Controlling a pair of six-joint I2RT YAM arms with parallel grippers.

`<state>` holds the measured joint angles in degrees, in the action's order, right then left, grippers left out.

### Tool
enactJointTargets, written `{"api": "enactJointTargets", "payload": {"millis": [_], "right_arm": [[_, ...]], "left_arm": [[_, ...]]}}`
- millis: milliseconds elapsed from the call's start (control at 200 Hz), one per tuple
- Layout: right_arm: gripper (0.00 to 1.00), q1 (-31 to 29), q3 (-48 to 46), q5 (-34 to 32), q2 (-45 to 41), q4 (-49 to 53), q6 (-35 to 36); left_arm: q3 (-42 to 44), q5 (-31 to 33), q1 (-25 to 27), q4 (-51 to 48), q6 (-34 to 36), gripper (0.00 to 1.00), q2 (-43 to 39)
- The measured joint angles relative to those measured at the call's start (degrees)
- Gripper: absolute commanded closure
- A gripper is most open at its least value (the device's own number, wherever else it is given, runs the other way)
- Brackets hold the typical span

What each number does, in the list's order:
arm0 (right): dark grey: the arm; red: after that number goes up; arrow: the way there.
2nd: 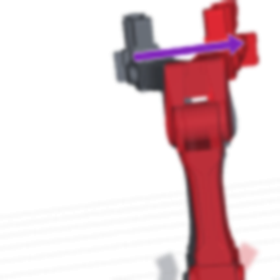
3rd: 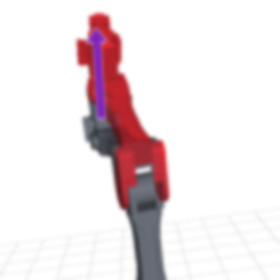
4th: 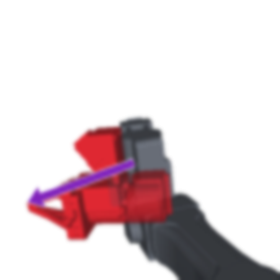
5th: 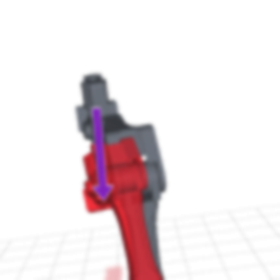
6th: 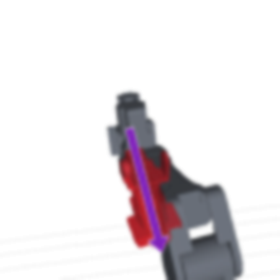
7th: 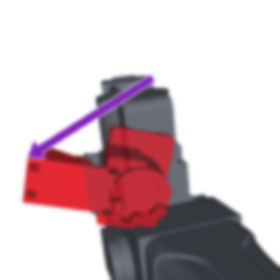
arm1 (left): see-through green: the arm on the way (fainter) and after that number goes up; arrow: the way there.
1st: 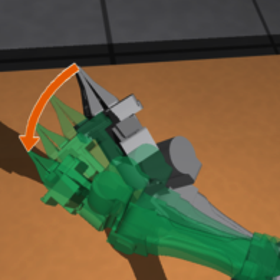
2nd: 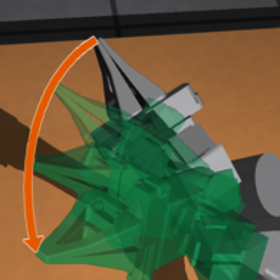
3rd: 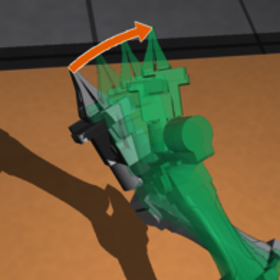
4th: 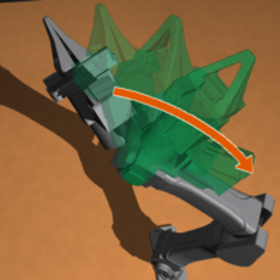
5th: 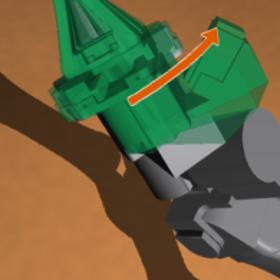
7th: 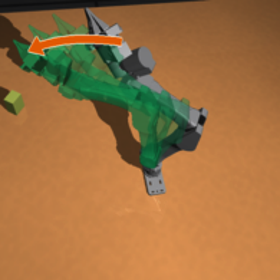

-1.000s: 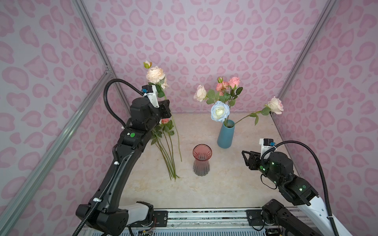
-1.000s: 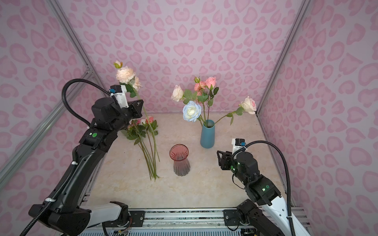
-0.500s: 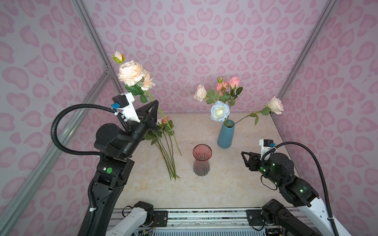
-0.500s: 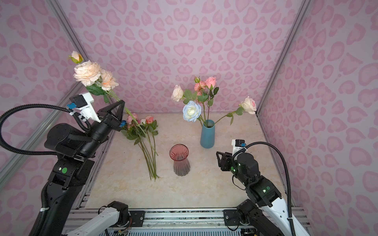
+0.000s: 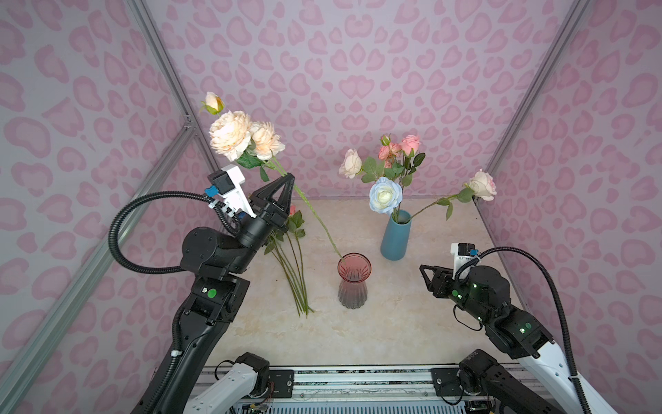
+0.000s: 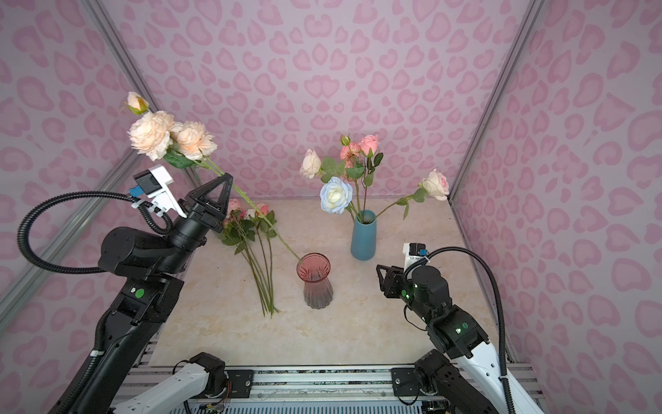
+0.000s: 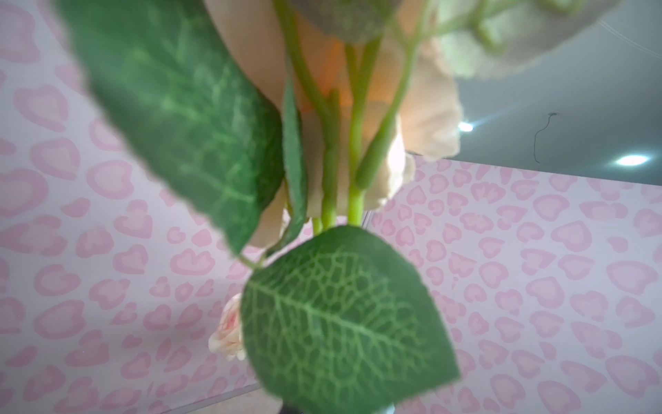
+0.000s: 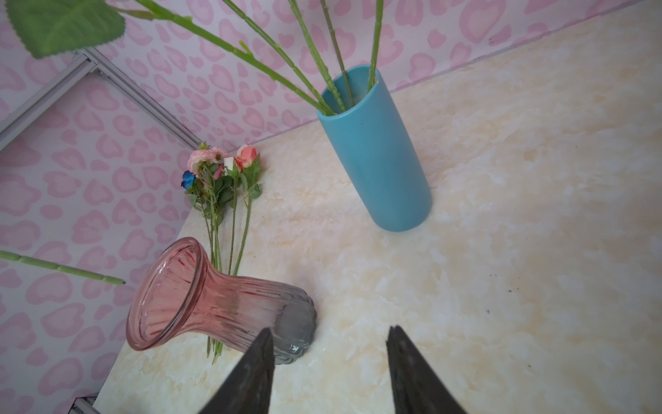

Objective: Arrange the flowers into the vase
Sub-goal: 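Lower the peach rose stem into the pink vase and release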

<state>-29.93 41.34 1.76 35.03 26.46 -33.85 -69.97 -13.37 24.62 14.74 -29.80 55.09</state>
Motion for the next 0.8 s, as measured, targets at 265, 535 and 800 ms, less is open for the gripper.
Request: {"api": "enactJointTargets", "payload": {"millis": [265, 535, 800], "right_arm": [[0.48, 0.0, -0.76, 0.02, -0.9, -0.02, -0.24], [0.46, -0.57, -3.21, 3.06, 0.61, -2.36, -1.55], [0.44, -1.44, -2.32, 4.48, 1.53, -2.93, -1.27]], "left_arm": [[3.48, 3.41, 6.38, 0.79, 3.26, 0.97, 4.83], [14.58, 7.45, 12.63, 1.07, 5.92, 0.87, 8.26], [11.87, 7.72, 13.25, -6.21, 8.48, 0.36, 10.47]]}}
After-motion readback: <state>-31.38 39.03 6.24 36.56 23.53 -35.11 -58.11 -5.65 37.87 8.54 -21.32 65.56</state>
